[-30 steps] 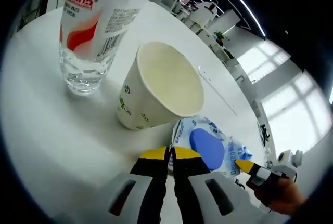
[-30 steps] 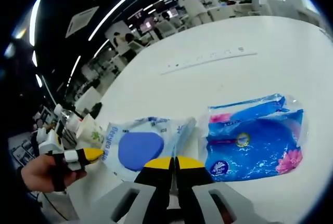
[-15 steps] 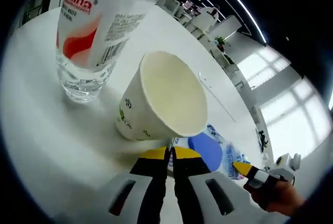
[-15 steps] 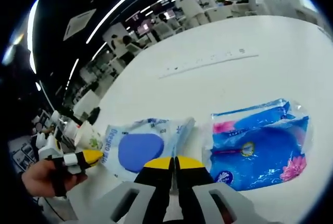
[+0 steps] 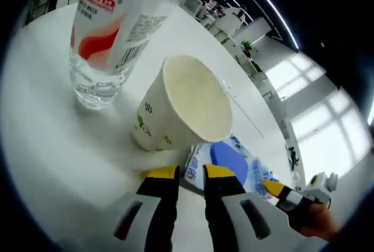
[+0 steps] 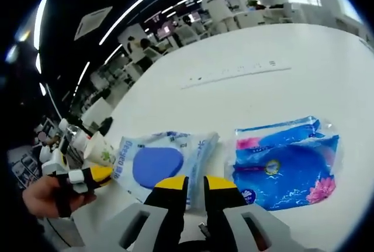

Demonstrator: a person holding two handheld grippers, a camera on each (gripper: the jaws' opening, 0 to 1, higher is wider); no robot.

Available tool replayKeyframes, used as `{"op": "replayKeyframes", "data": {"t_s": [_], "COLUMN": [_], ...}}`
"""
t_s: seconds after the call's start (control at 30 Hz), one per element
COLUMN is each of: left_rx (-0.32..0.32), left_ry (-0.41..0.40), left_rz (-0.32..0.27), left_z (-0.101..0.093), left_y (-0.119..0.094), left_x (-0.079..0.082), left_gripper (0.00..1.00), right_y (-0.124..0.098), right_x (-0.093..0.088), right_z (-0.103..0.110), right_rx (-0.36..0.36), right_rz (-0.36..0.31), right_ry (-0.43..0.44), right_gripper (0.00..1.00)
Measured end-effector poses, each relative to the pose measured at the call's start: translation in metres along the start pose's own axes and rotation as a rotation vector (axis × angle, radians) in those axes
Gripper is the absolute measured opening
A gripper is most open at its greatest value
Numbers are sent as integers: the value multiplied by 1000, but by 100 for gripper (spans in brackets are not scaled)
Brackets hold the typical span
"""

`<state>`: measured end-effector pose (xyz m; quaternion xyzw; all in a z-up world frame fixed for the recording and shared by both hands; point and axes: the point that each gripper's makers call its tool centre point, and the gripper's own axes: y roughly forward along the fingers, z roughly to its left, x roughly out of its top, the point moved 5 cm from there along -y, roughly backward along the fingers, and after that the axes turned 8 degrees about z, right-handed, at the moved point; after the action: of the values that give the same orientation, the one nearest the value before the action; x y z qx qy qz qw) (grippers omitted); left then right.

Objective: Arrange the tabletop items into an orderly group along one side of the table until the central work area is clear of visible clutter.

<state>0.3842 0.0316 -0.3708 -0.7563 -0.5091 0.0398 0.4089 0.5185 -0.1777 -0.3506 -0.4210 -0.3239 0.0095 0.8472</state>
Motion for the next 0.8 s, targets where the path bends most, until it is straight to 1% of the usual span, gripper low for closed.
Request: {"op": "replayKeyframes", "data": {"t_s": [0.17,0.23,0.3,0.33,0.43,0.63,0.8], "left_rx": [3,11,11,13,15,12,2], "left_ry": [21,28,27,29,43,55,69], "left_rz": [6,7,6,4,4,14,27], "left_z": [1,3,4,3,1,-2,-10], "left_y": [-5,-8,-10,-12,-16,-18,-17], "left_x": [-7,-9,-9,-10,-14,-27,-40], "left_gripper": [13,12,12,12,12,11,11], "right_y": [-1,-5,-5,-9,-10,-24,-33], "right_x": [-1,-4,-2,-6,-7,-18,-26], "right_z": [-7,-7,-9,-8,-10,-14,-17], "right_rx": [0,-3,-3,-5,-7,-18,-24], "right_rz": [-3,-2,-4,-7,-9,-18,-20], "right_ry": [-4,-1,-1,-3,0,10,19], "right_gripper": [8,8,8,8,8,8,8]}}
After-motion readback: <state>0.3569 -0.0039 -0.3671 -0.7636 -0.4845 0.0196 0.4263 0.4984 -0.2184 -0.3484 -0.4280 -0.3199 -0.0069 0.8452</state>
